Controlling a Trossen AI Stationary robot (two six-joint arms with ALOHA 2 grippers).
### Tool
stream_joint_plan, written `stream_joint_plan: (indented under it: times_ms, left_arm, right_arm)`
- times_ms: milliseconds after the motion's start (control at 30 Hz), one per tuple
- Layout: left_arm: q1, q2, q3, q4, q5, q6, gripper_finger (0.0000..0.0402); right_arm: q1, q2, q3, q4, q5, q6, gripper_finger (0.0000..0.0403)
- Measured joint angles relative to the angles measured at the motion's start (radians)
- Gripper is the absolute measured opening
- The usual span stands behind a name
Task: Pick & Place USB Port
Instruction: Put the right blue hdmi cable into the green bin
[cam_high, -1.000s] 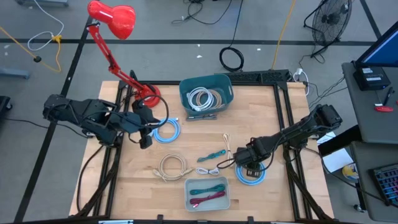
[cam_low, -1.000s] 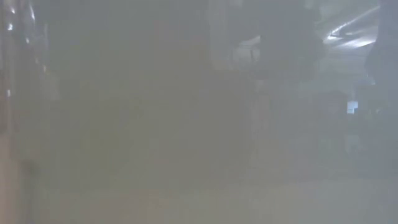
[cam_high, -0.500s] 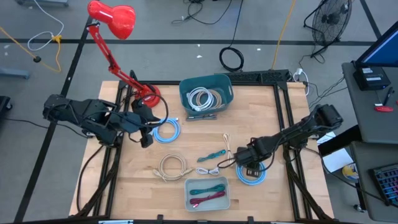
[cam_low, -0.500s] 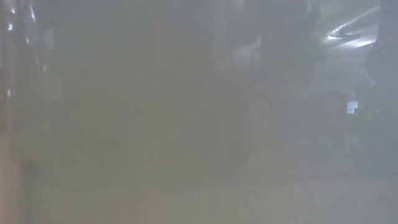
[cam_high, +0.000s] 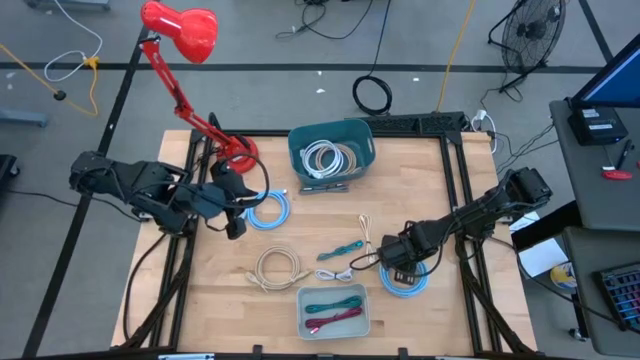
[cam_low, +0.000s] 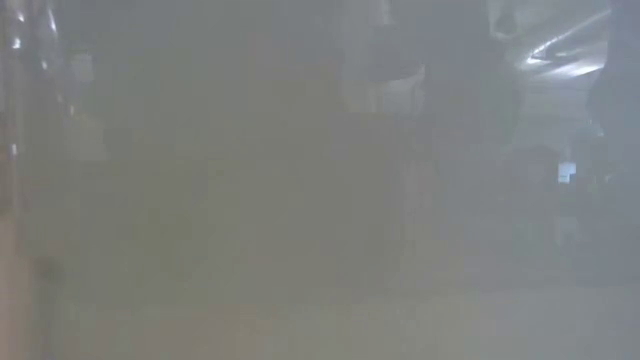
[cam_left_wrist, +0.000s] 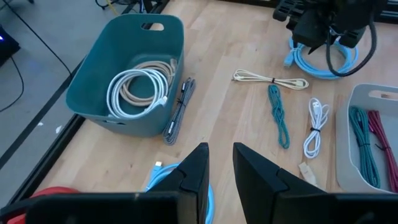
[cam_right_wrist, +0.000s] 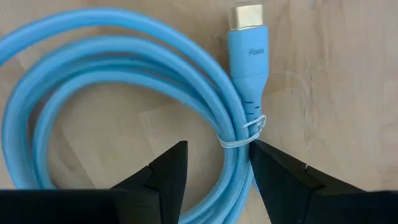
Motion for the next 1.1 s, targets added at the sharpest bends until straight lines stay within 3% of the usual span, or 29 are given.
stream_joint_plan:
  times_ms: [267,600,767,1100]
  left_arm:
    - [0.000,0.000,0.000,0.001,0.000,-0.008,0.0076]
    - [0.000,0.000,0.000,0.001,0.000,-0.003,0.0076]
    - [0.000,0.000,0.000,0.001,-0.011,0.005,0.0076]
    - [0.000,0.000,0.000,0.001,-0.016,0.003,0.0076]
  right_arm:
    - [0.017,-0.027,0.009,-0.034,0.091,-0.004,0.0171]
    - [0.018,-0.040,0.018,-0.088,0.101,0.010,0.0171]
    - [0.006,-0.042,0.017,-0.084,0.175,-0.021,0.0171]
    - [-0.067,-0.041,-0.059,0.025,0.067,-0.003,0.0172]
